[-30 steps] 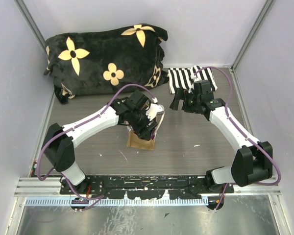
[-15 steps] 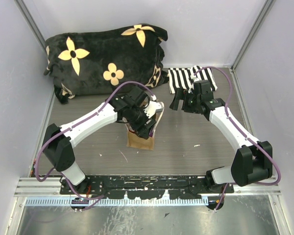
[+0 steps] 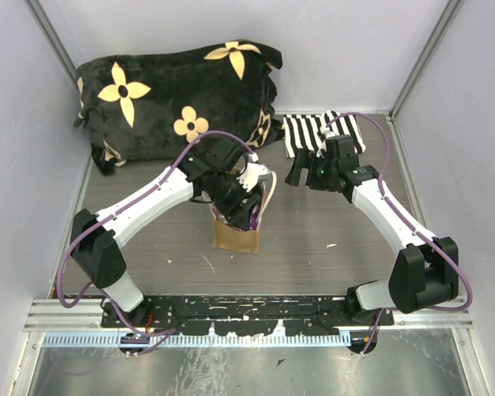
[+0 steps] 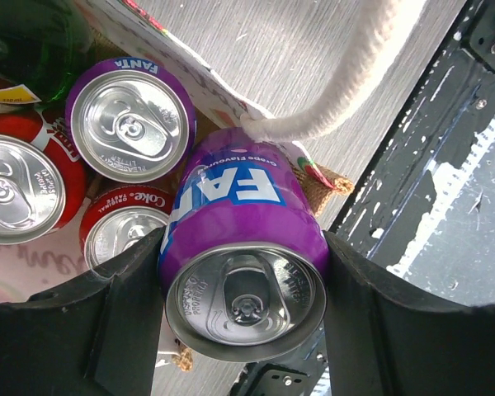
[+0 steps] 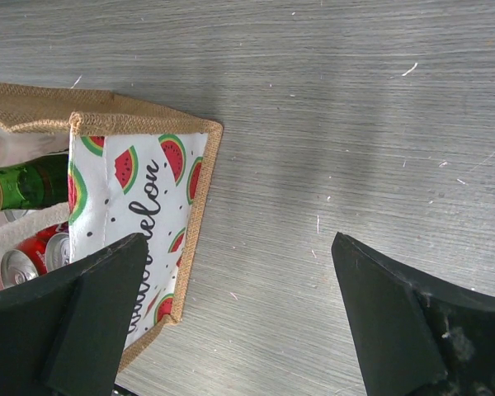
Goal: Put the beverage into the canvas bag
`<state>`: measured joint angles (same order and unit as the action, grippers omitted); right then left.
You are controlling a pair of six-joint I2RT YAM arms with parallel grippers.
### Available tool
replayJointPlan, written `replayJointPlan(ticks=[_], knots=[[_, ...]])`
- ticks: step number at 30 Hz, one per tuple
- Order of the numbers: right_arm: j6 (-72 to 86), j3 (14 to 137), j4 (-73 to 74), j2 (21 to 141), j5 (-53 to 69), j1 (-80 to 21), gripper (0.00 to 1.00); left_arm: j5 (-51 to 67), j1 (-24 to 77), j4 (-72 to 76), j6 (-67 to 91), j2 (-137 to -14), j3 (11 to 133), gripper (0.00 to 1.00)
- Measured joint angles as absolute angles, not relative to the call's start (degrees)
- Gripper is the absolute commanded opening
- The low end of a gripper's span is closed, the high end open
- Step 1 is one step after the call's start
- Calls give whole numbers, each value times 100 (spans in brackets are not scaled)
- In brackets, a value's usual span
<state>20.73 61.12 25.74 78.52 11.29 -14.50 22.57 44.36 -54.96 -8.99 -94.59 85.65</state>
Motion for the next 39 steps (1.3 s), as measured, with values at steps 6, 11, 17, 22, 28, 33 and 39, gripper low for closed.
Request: replayJointPlan(ticks=[6, 11, 17, 22, 28, 33, 39], knots=[[2075, 6112, 2574, 7852, 1151, -1450, 100, 2324, 4397, -5557, -757, -9459, 8656, 0], [2075, 6112, 2576, 7852, 1153, -1450, 100, 2220, 4397, -5544, -528, -9461, 8656, 0], [2075, 6110, 2574, 7852, 1153, -1450, 100, 2075, 4410, -5509, -252, -9491, 8656, 0], [2078, 6104, 2576, 7852, 1153, -1450, 100, 1892, 4447, -5507, -73, -9566, 8656, 0], [2095, 6104, 2574, 7852, 1153, -1450, 100, 1625, 4550, -5494, 97, -9605, 8654, 0], [2095, 6104, 2574, 7852, 1153, -1450, 100, 1487, 4589, -5476, 250, -9625, 8652, 0], [2095, 6104, 2574, 7852, 1149, -1450, 100, 1391, 4598, -5459, 489, -9657, 8617, 0]])
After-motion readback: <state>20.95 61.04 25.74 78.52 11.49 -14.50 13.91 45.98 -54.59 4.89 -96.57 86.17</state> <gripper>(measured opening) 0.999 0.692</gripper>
